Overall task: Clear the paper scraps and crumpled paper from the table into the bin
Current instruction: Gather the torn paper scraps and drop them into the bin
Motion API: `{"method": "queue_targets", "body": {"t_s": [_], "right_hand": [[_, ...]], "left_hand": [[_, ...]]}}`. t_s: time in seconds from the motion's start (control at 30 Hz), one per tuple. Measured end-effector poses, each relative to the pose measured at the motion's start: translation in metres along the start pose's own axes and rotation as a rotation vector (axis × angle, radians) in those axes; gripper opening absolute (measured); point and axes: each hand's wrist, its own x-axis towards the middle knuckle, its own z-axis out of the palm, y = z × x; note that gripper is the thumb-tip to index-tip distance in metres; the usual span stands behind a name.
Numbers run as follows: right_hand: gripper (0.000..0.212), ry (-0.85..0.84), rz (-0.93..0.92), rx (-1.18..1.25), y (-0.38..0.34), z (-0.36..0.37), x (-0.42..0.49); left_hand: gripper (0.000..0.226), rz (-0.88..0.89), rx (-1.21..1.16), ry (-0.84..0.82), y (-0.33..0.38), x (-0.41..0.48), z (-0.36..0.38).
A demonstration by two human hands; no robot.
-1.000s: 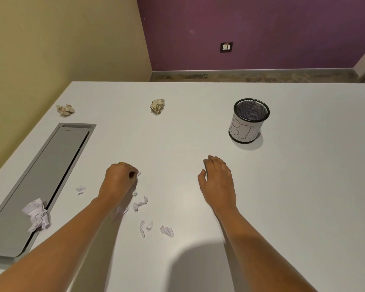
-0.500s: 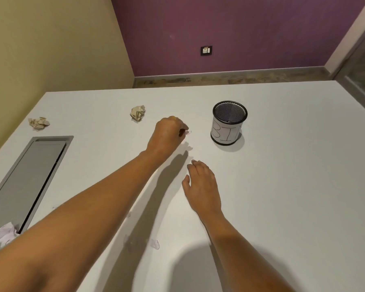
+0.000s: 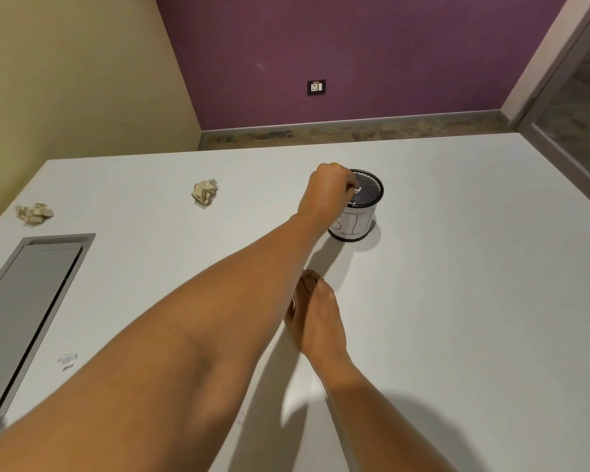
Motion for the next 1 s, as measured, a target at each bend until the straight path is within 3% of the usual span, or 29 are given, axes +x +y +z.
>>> {"method": "queue_targets", "body": {"t_s": [0.2, 0.6, 0.87, 1.0], "right_hand": [[0.021, -0.004, 0.017, 0.040, 0.001, 0.002, 0.001], [0.032, -0.053, -0.009, -0.011, -0.002, -0.002, 0.000], [0.026, -0.032, 0.025, 0.029, -0.003, -0.004, 0.000], [0.028, -0.036, 0.022, 0.018, -0.002, -0.002, 0.000]], "left_hand": [[0.022, 0.004, 0.019, -0.037, -0.001, 0.005, 0.007], [0.023, 0.053, 0.049, 0.013, -0.006, -0.012, 0.002], [0.042, 0.067, 0.194, -0.215, -0.002, -0.015, 0.008], [0.048, 0.068, 0.185, -0.190, -0.003, -0.014, 0.012]]}}
